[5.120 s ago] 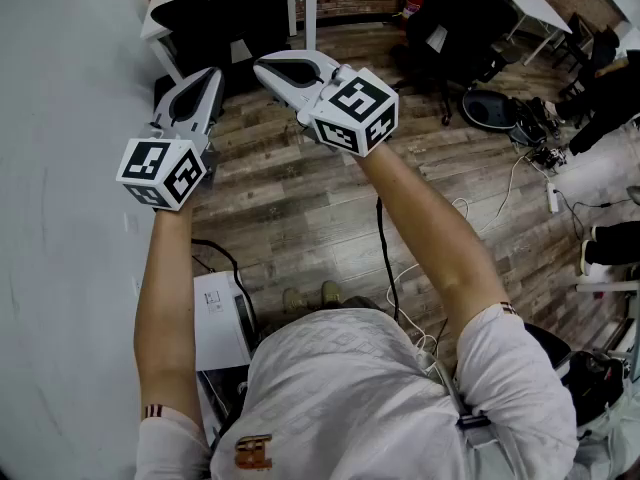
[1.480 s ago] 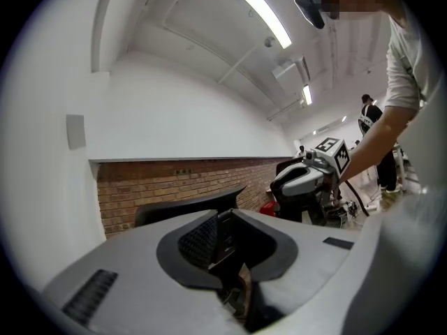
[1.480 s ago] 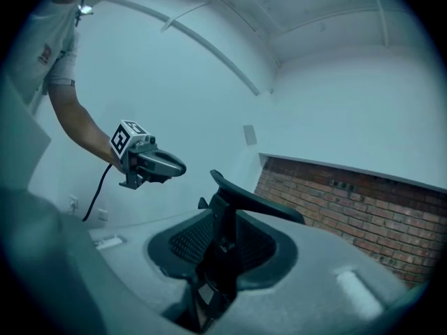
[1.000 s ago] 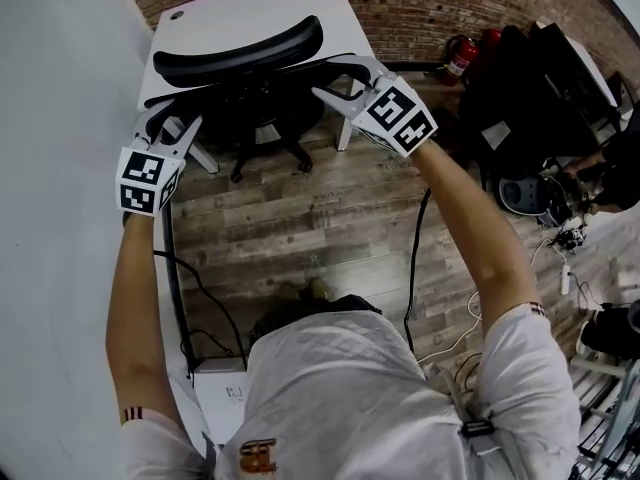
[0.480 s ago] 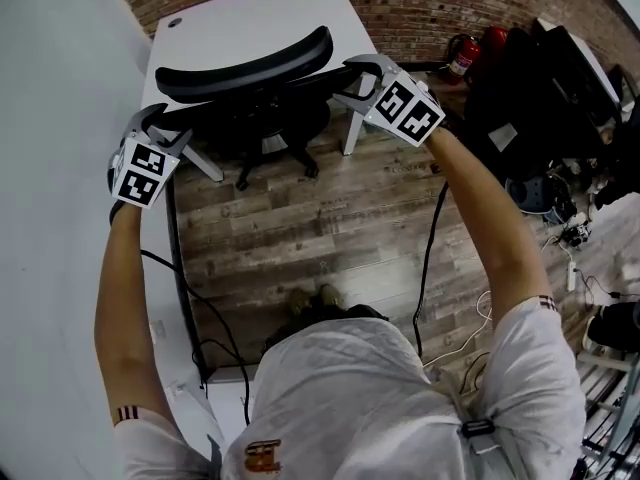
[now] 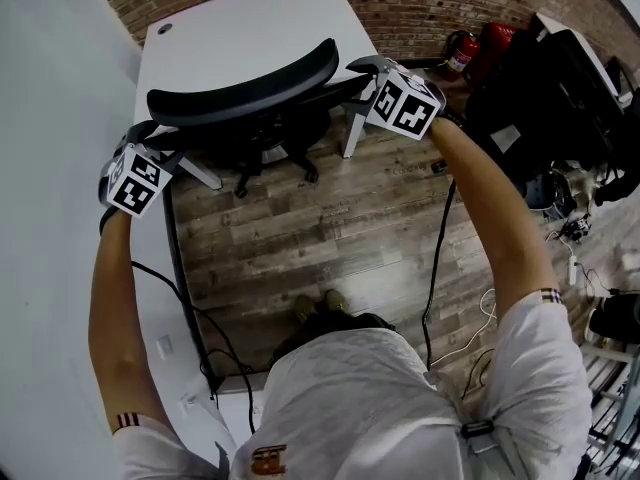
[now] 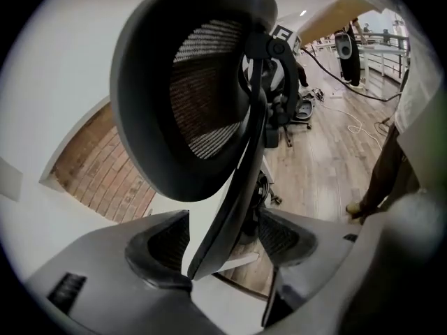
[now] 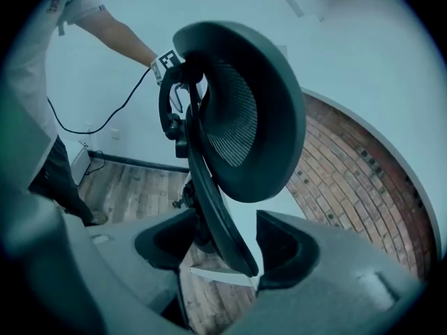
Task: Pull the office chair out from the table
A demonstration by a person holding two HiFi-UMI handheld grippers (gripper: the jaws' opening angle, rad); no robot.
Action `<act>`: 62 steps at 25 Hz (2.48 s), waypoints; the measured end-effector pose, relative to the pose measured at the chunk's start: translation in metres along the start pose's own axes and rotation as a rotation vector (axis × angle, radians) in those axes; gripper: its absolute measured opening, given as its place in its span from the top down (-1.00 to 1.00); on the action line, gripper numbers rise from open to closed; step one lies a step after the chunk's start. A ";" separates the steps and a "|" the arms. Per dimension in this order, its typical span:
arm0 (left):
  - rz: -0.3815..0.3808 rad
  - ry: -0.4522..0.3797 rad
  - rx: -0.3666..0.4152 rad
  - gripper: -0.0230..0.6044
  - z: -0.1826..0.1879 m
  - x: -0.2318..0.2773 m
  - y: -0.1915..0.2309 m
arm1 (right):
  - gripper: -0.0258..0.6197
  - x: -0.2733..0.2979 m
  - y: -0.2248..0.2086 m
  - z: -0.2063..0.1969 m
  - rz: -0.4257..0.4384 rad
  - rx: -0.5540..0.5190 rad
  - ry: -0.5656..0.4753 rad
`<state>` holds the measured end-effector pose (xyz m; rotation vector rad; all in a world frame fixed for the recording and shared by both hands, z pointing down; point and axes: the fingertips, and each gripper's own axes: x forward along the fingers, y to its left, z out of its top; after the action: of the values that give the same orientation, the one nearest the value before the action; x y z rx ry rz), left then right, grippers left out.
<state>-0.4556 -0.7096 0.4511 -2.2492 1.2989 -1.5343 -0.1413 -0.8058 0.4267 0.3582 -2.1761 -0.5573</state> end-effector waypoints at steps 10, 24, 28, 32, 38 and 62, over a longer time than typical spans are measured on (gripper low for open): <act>-0.148 0.143 0.223 -0.04 -0.019 0.048 -0.004 | 0.11 0.049 -0.005 -0.040 0.140 -0.196 0.206; -0.190 0.159 0.335 0.22 -0.017 0.072 -0.004 | 0.28 0.087 0.012 -0.046 0.277 -0.315 0.255; -0.198 0.168 0.353 0.35 -0.023 0.072 -0.008 | 0.50 0.089 0.014 -0.048 0.259 -0.373 0.255; -0.222 0.192 0.400 0.56 -0.029 0.068 -0.014 | 0.61 0.090 0.020 -0.049 0.238 -0.416 0.251; -0.223 0.201 0.383 0.62 -0.030 0.063 -0.021 | 0.62 0.086 0.027 -0.049 0.224 -0.403 0.256; -0.228 0.174 0.388 0.63 -0.046 -0.008 -0.098 | 0.63 0.020 0.122 -0.039 0.219 -0.373 0.278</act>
<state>-0.4368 -0.6267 0.5191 -2.1036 0.7099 -1.9007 -0.1296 -0.7199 0.5231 -0.0066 -1.7706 -0.7259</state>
